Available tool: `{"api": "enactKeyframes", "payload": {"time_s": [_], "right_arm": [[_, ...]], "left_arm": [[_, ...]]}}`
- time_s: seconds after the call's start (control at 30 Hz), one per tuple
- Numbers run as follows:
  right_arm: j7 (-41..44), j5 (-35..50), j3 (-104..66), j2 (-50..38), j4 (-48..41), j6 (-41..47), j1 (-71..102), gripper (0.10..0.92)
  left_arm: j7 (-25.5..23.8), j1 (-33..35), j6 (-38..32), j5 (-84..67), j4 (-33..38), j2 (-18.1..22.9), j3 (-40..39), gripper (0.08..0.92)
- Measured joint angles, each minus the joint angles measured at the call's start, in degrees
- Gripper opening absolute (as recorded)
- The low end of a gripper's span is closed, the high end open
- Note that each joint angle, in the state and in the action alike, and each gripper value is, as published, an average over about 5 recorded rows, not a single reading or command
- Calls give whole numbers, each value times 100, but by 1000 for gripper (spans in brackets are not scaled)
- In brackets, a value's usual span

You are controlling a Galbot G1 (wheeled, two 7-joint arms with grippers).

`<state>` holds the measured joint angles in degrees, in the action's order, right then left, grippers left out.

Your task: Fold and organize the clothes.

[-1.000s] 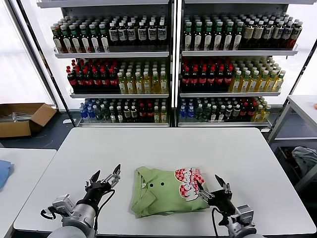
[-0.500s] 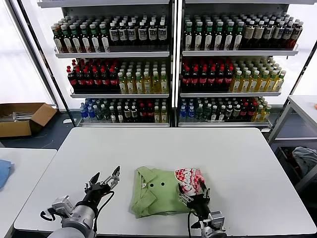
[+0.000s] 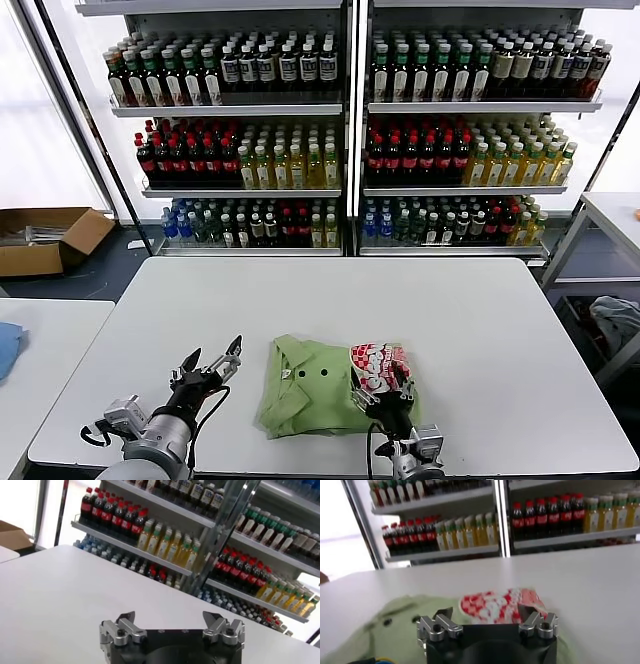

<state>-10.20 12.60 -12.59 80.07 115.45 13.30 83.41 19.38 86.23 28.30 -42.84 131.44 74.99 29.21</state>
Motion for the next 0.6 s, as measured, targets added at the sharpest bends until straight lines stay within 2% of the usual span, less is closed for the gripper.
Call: {"api": "enactKeyframes", "payload": {"time_s": [0.6], "right_arm": [[-366,-682,389,444,-823,280,-658,823]], "left_arm": [[-2,152,-40,13,97,63,50,823]]}}
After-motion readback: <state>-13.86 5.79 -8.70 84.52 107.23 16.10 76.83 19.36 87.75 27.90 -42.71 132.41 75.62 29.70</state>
